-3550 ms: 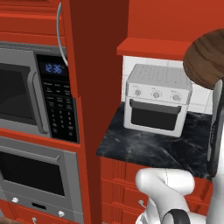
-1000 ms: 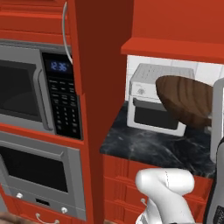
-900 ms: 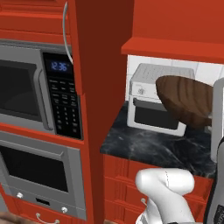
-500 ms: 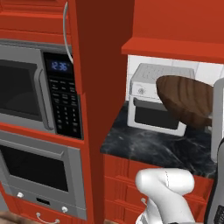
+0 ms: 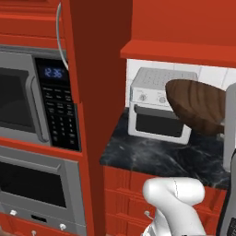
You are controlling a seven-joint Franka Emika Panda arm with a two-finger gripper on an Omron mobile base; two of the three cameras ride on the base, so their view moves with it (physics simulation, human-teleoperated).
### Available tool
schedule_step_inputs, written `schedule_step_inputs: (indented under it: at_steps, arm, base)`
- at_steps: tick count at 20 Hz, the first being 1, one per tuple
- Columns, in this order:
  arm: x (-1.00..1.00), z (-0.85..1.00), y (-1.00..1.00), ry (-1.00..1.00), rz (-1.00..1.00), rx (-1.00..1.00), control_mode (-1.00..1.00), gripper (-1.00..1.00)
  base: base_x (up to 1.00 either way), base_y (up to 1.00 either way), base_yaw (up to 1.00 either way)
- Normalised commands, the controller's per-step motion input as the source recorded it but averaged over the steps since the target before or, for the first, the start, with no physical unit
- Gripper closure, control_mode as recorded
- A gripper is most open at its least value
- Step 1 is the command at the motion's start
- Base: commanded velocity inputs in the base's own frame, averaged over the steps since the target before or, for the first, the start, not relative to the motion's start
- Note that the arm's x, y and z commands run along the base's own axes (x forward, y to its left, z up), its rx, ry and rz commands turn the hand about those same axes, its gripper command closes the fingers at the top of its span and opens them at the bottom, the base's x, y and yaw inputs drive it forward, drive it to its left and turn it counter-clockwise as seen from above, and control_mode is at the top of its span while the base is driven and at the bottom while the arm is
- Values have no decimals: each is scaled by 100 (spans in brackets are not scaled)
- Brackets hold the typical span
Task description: Move the bowls from the cabinet to the plates on the dining table.
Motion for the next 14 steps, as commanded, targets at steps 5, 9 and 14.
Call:
schedule_step_inputs:
  at_steps: [5, 9, 14]
  arm:
    - [0, 0, 0, 0, 0, 0, 100, 100]
    - [0, 0, 0, 0, 0, 0, 100, 100]
    - [0, 0, 0, 0, 0, 0, 100, 100]
  base:
    - [0, -36, -42]
    - [-86, -9, -22]
    - [-100, -10, -2]
